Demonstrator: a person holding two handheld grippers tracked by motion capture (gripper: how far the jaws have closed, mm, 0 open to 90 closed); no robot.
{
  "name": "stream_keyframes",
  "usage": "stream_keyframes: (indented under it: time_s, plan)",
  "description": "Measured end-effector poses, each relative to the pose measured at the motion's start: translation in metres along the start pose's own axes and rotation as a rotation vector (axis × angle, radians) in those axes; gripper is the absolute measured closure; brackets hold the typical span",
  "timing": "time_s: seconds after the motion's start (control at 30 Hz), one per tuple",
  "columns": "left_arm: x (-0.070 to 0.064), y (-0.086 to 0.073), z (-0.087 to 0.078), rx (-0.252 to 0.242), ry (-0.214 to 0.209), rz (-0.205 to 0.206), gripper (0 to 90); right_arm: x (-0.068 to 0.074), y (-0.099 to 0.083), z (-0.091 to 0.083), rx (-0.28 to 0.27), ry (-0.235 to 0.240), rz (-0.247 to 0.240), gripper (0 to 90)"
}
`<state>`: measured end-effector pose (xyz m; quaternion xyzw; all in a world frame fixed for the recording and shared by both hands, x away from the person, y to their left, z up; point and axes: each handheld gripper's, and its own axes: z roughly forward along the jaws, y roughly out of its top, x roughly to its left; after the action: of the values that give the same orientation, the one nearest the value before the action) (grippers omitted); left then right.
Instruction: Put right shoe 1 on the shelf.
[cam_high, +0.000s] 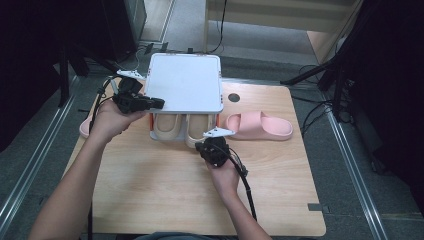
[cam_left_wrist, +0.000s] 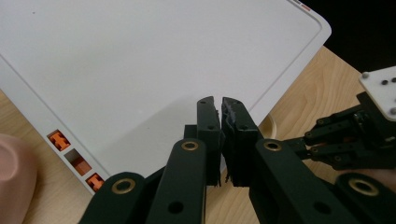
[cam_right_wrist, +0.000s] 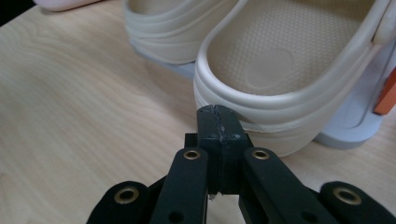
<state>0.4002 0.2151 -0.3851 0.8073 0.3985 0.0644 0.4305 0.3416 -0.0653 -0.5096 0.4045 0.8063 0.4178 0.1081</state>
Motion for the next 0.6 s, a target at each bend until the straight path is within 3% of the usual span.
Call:
stream_keyframes:
  time_s: [0.17, 0.33, 0.43, 0.6]
  plan:
    - [0.000, -0.001, 0.000, -0.004, -0.004, 0.001, 85.7, -0.007, 0.006, 0.008, -0.004, -0.012, -0.016, 90.0]
    - [0.001, -0.001, 0.000, -0.008, -0.008, 0.007, 84.6, -0.011, 0.008, 0.008, 0.004, 0.009, 0.008, 88.6]
    - [0.002, 0.000, -0.001, -0.009, -0.030, -0.020, 77.9, -0.010, 0.006, 0.000, 0.015, 0.032, 0.002, 90.0]
    - [-0.001, 0.000, -0.004, -0.001, -0.018, -0.015, 69.8, -0.005, 0.003, -0.024, 0.002, 0.079, -0.013, 86.9]
